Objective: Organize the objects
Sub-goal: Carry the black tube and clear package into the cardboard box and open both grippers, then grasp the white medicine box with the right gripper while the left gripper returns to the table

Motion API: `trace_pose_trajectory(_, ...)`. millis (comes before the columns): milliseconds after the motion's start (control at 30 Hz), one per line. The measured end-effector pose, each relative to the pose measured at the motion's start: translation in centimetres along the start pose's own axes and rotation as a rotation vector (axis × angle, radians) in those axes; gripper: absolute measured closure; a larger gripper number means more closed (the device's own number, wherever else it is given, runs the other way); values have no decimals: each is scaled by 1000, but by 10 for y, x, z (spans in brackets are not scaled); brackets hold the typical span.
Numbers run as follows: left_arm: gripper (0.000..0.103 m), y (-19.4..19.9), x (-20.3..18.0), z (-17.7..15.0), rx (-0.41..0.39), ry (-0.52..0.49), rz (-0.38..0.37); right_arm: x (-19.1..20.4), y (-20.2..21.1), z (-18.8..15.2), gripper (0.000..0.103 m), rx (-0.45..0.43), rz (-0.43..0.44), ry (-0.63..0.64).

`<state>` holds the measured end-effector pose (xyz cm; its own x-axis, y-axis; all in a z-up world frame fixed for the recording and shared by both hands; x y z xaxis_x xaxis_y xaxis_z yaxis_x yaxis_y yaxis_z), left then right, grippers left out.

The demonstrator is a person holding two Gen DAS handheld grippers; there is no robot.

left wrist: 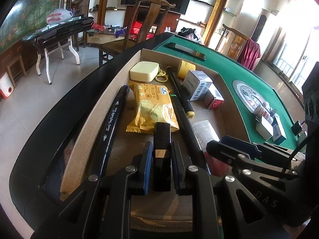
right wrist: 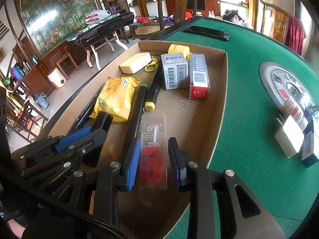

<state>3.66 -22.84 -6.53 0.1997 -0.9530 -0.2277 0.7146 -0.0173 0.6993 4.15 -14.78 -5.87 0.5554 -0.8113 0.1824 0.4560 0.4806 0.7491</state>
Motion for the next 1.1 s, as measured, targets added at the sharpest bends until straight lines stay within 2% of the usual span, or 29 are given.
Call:
trace_pose_trajectory(100,84,2,-1,0,5,-2,3,-2,6,1,74,-10,2,-5)
trace_pose_trajectory(200,76,7,-2,2,-8,1,3,-6,12,2,74,-24,10,-18)
trace_pose_trajectory(400,75,16,-14,8,-31,-25,0,-22,26,2,74,-52,10,-56)
trace_pose_trajectory(467,75,17,-20,8,-30,-38,-3,-27,34,3,74,-70,37,-78)
trace_pose_trajectory(567,75,17,-30,9,-30,-57,-7,-43,47,5,70,-95,-6,-96)
trace_pose_trajectory(633,75,19,-37,10,-36,-69,-8,-53,59,7,67,-122,14,-120)
trace_pose_trajectory(700,75,21,-44,11,-36,-82,-11,-70,73,10,61,-151,-1,-150)
trace_pose_trajectory(800,75,23,-57,9,-37,-108,-19,-110,93,13,54,-200,-60,-209)
trace_pose_trajectory(867,75,24,-67,6,-33,-130,-28,-145,102,12,53,-215,-127,-270)
trace_pose_trajectory(1000,75,24,-86,-2,-21,-164,-45,-215,112,2,48,-192,-313,-367)
trace_pose_trajectory(1100,75,24,-98,-5,-13,-186,-58,-244,106,-1,48,-158,-366,-405)
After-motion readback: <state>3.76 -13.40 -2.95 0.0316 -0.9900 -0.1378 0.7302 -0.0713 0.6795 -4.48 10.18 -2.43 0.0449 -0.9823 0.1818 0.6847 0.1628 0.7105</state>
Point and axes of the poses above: each gripper's, at about its wrist camera, not at the fingertips, and y roughly against the way its jaws point, x to its left, z to its top, the point moved 10 cm from there along -y, roughly the way its jaws point, and after that the axes turned 4 degrees about -x, right-handed, at the moved point
